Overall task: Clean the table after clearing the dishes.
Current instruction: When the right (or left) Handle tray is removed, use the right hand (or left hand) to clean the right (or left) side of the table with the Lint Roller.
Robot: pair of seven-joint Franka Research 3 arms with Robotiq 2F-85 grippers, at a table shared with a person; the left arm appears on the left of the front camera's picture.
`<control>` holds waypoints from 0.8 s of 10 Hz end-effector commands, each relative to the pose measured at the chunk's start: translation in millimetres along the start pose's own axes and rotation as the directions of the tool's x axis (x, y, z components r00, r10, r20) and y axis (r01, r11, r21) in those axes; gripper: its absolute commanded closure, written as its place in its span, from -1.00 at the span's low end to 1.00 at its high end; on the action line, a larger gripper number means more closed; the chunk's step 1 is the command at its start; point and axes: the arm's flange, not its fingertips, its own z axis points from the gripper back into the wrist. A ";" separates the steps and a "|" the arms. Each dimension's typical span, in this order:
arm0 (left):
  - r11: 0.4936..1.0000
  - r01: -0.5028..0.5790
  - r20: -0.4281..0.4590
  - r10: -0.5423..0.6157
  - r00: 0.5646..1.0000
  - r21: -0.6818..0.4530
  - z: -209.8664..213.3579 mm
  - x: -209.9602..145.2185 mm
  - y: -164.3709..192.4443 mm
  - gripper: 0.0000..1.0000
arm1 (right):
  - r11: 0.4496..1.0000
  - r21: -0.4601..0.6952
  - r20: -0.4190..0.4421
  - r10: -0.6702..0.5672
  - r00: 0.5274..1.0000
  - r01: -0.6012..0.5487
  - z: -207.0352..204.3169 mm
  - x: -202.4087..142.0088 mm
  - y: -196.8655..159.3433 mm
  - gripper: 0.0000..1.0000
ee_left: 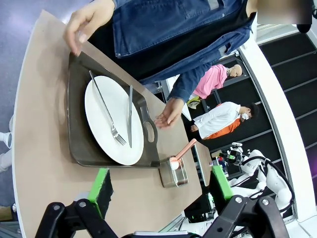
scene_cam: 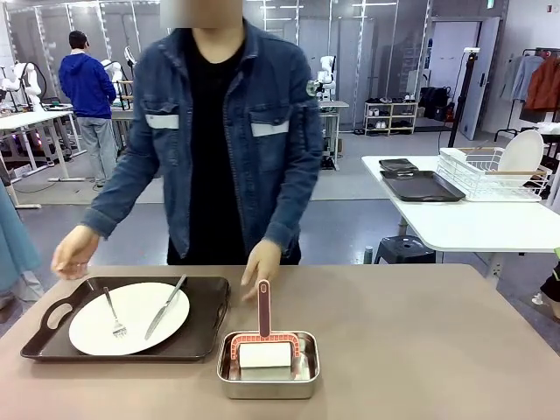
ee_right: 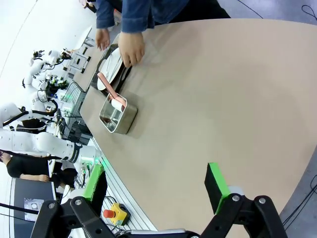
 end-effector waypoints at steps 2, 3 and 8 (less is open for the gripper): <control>1.000 0.004 0.002 -0.004 1.000 -0.002 2.0 -0.6 -0.9 -1.00 | 1.000 -0.017 -0.007 -0.024 1.000 0.024 -0.8 -0.7 6.8 -1.00; 1.000 0.004 0.002 -0.004 1.000 -0.002 2.0 -0.6 -0.9 -1.00 | 1.000 -0.017 -0.007 -0.024 1.000 0.024 -0.8 -0.7 6.8 -1.00; 1.000 0.004 0.002 -0.004 1.000 -0.002 2.0 -0.6 -0.9 -1.00 | 1.000 -0.017 -0.007 -0.024 1.000 0.024 -0.8 -0.7 6.8 -1.00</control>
